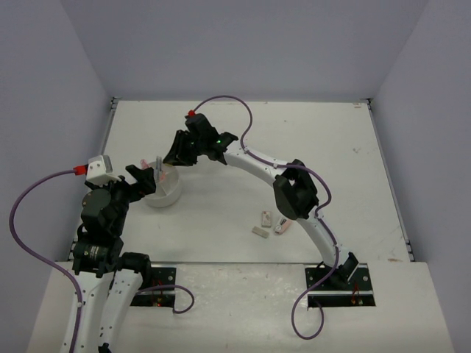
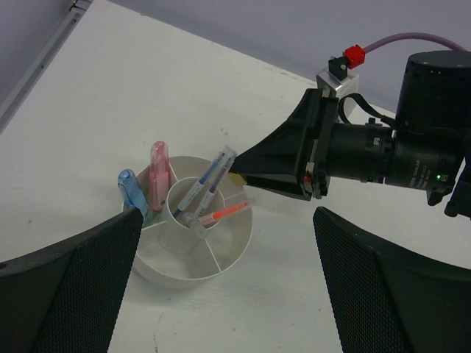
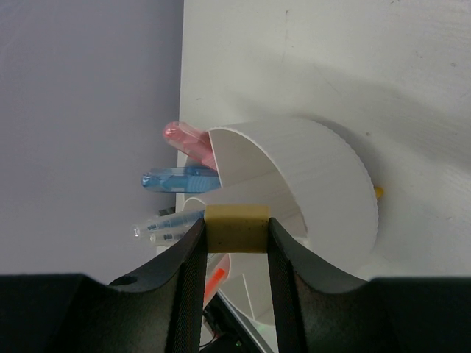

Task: Sort the stationery into containers
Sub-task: Place the stationery in the storage box.

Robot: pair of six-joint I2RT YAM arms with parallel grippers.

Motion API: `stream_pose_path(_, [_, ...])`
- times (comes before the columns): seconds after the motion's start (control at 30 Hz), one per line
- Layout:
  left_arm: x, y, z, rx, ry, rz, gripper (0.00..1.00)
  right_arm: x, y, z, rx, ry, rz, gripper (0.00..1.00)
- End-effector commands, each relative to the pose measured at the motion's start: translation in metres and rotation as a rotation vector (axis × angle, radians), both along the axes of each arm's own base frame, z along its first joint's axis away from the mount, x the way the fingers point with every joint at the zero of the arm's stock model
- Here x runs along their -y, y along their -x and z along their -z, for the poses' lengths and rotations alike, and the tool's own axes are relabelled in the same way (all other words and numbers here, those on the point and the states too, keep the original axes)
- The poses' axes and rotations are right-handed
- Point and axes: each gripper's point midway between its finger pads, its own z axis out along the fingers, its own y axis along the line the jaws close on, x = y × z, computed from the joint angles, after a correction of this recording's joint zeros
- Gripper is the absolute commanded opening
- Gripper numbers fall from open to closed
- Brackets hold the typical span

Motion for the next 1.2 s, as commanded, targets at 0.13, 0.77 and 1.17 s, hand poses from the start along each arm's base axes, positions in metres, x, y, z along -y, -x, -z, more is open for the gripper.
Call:
stream_pose_path(0.13, [0.004,-0.003,-0.004,0.036,-0.024,0.031,1.00,-0.008,0.004,-0.018,0.033,-0.040,-0.046,0.42])
stream_pose_path(0.77, [0.006,-0.002,-0.006,0.043,-0.025,0.041,1.00,0.011,0.001,-0.033,0.076,-0.017,-0.019,0.49])
stream_pose_path(1.17, [0.003,-0.001,-0.006,0.043,-0.024,0.025,1.00,0.066,0.014,-0.087,0.232,-0.071,0.017,0.50])
